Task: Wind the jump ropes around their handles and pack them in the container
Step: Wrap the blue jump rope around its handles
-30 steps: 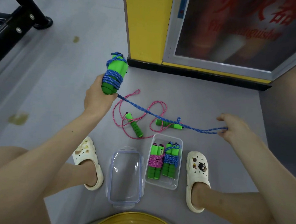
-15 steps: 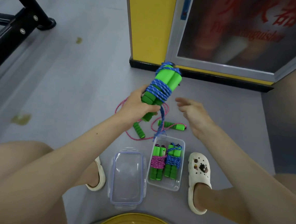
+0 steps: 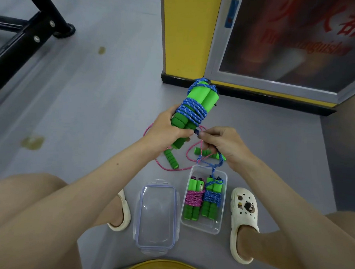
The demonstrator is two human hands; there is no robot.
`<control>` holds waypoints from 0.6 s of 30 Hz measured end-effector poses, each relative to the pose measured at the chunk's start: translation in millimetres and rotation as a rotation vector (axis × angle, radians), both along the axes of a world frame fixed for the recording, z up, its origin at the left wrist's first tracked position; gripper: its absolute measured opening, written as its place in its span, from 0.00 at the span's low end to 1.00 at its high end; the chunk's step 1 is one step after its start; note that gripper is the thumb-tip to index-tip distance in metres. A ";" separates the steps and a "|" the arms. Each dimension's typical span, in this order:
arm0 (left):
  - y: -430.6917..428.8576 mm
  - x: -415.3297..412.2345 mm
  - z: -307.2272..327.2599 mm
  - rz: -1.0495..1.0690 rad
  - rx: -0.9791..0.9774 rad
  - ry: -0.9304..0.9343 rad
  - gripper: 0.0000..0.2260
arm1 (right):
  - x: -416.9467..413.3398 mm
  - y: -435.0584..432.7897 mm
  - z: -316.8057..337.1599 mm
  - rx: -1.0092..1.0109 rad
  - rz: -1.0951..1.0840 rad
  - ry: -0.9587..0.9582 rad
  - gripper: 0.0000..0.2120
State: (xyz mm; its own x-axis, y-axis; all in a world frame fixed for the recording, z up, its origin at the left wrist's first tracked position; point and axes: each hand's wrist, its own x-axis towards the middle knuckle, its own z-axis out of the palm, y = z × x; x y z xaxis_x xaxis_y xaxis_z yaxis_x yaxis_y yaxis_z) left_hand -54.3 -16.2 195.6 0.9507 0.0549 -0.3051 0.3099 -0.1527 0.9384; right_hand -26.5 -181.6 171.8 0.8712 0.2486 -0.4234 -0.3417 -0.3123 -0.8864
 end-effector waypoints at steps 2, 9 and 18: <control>0.1 1.0 -3.0 -0.028 0.189 -0.070 0.24 | 0.8 1.5 2.7 0.004 0.008 0.015 0.07; -4.1 0.6 -8.5 -0.104 0.668 -0.200 0.27 | -0.4 3.6 5.7 0.098 0.027 0.115 0.04; -17.8 -2.2 -19.4 -0.256 0.817 -0.202 0.31 | -3.2 5.0 4.4 0.052 0.040 0.038 0.06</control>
State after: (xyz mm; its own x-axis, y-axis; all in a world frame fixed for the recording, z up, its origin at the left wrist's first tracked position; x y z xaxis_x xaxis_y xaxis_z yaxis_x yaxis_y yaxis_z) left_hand -56.5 -34.1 176.2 0.9953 -0.0398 -0.0887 0.0143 -0.8427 0.5382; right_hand -29.7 -176.7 176.2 0.8436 0.3053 -0.4417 -0.3638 -0.2801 -0.8884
